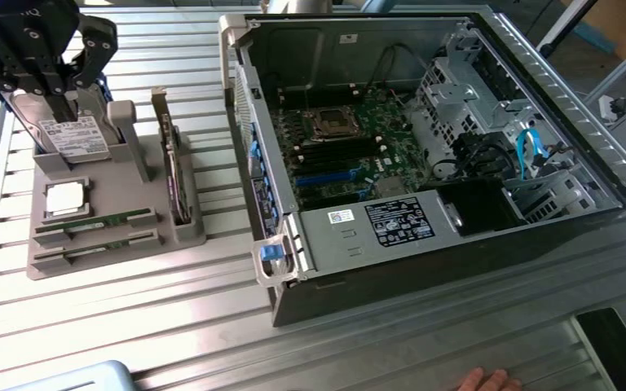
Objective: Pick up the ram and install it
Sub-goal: 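Pick up the ram and move it above insertion slot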
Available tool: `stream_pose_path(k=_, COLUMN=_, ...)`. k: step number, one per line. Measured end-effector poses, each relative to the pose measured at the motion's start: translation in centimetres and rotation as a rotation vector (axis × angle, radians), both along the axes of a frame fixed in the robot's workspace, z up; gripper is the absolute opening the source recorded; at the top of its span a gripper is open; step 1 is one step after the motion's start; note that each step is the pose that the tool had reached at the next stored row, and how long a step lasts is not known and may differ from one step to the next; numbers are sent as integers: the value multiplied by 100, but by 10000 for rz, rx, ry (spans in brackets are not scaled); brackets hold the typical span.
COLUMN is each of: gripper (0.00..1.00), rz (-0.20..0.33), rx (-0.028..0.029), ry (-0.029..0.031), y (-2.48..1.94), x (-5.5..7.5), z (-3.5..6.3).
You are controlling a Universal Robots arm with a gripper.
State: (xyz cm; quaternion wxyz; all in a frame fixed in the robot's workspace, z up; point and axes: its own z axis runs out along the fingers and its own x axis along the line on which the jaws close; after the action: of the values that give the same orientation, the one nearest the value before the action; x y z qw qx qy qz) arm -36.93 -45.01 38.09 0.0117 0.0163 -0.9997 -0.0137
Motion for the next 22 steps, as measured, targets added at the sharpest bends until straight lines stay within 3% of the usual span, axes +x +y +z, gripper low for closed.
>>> stream_pose_path(k=17, gripper=11, rz=1494, rx=2, ry=1, y=-3, x=0, z=0)
stream_pose_path(k=22, gripper=11, rz=2157, rx=2, ry=1, y=-6, x=0, z=0)
